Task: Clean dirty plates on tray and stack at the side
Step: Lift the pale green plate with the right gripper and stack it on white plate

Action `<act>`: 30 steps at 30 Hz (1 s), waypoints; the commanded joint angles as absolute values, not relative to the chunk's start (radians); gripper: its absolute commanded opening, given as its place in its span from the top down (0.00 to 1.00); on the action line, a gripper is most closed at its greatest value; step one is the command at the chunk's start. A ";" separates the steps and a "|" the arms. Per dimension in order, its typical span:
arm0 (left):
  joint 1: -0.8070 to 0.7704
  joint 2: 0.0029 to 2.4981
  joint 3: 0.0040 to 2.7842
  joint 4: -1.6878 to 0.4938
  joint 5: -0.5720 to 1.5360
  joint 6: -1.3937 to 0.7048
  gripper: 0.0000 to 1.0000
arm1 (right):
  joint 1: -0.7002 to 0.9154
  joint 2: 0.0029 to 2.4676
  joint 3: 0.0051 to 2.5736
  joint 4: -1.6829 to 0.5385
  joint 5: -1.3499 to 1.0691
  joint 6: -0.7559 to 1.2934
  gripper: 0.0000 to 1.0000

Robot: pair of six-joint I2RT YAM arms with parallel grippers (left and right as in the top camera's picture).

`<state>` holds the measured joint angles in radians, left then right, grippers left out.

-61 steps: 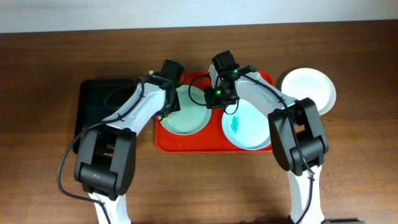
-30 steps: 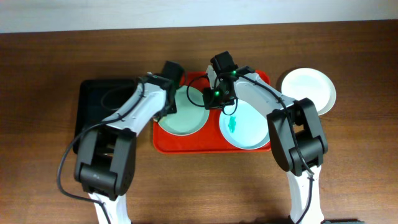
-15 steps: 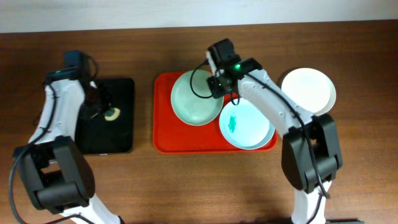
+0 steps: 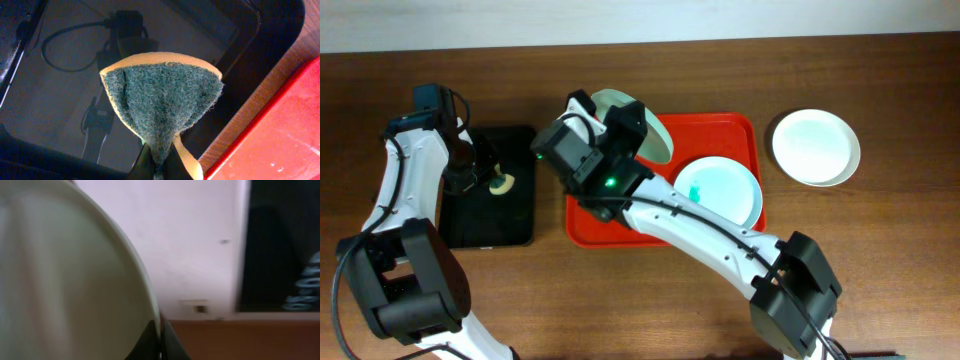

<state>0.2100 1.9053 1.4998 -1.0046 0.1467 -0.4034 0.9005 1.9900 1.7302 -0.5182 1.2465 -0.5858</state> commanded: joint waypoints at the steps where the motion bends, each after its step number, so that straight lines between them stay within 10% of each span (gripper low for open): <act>1: 0.212 1.881 1.506 -1.004 0.157 -0.383 1.00 | 0.922 1.959 1.747 -0.494 1.459 -0.812 0.96; 8: 0.212 1.881 1.506 -1.004 0.157 -0.382 1.00 | 0.920 1.959 1.746 -0.493 1.469 -0.675 0.96; 12: 0.212 1.881 1.506 -1.004 0.157 -0.375 1.00 | 0.867 1.961 1.737 -0.664 0.878 -0.402 0.96; 17: 0.212 1.881 1.506 -1.004 0.157 -0.371 1.00 | 0.726 1.936 1.738 -0.726 0.765 -0.031 0.96; 25: 0.212 1.881 1.506 -1.004 0.157 -0.368 1.00 | 0.102 1.938 1.737 -0.863 -0.276 0.200 0.96; 30: 0.212 1.881 1.506 -1.003 0.157 -0.368 1.00 | -0.252 1.987 1.717 -0.930 -0.385 0.200 0.96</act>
<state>0.2100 1.9053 1.4998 -1.0058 0.1471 -0.3847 -0.1085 1.9629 1.7309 -0.9054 -0.1806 0.1654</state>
